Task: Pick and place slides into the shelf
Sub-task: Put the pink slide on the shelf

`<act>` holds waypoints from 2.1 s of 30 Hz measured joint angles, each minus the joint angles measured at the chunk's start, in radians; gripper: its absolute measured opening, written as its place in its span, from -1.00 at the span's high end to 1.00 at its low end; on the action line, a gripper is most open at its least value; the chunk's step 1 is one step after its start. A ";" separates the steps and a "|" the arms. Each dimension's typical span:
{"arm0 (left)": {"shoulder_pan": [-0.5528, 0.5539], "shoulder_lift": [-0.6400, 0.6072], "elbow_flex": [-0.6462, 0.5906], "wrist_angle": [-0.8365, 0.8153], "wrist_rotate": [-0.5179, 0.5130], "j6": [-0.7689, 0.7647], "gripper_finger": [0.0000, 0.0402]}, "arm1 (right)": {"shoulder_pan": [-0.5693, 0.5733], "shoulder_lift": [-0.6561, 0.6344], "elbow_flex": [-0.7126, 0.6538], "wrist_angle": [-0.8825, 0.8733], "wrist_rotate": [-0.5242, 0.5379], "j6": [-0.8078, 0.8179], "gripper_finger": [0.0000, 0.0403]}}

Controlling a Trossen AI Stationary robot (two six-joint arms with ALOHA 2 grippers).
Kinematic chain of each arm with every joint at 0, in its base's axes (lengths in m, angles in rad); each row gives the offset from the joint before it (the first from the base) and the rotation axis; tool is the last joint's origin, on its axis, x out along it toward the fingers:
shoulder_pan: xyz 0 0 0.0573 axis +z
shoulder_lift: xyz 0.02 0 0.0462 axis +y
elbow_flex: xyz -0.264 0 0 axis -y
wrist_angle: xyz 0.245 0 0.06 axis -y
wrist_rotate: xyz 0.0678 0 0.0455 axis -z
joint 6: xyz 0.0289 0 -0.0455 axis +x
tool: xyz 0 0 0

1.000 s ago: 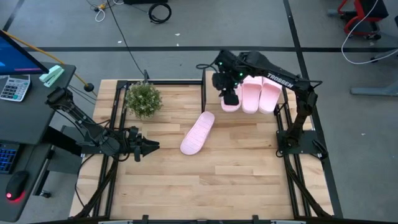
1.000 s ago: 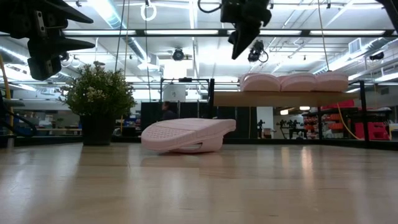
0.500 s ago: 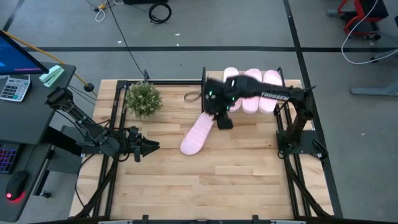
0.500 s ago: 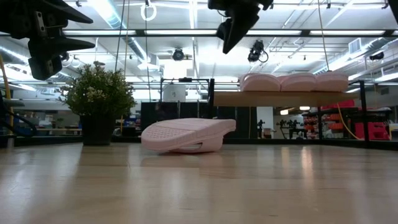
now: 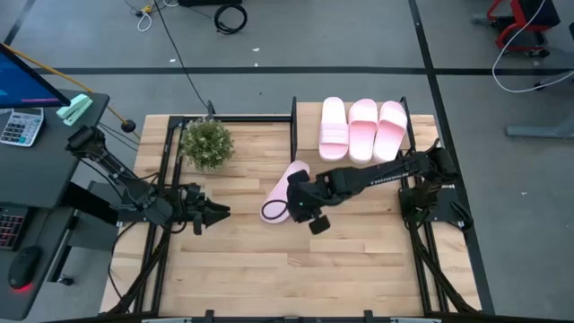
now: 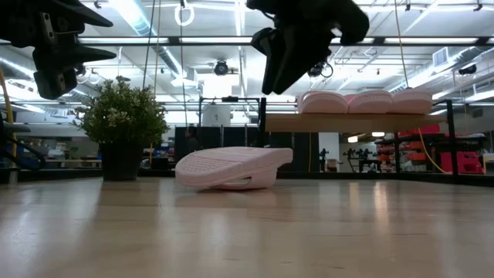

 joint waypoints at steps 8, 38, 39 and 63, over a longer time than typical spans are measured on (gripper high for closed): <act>0.000 0.000 0.000 -0.001 0.066 -0.037 0.10 | 0.106 0.000 -0.004 0.046 0.019 0.280 0.25; 0.053 0.171 0.001 0.026 -0.085 -0.454 0.10 | 0.315 -0.006 0.017 0.037 0.285 0.799 0.26; 0.053 0.198 0.001 0.034 -0.085 -0.477 0.10 | 0.305 -0.006 0.021 0.041 0.291 0.799 0.26; 0.268 0.645 0.004 0.358 0.129 -0.612 -0.01 | 0.231 -0.007 0.023 0.047 0.202 0.722 0.25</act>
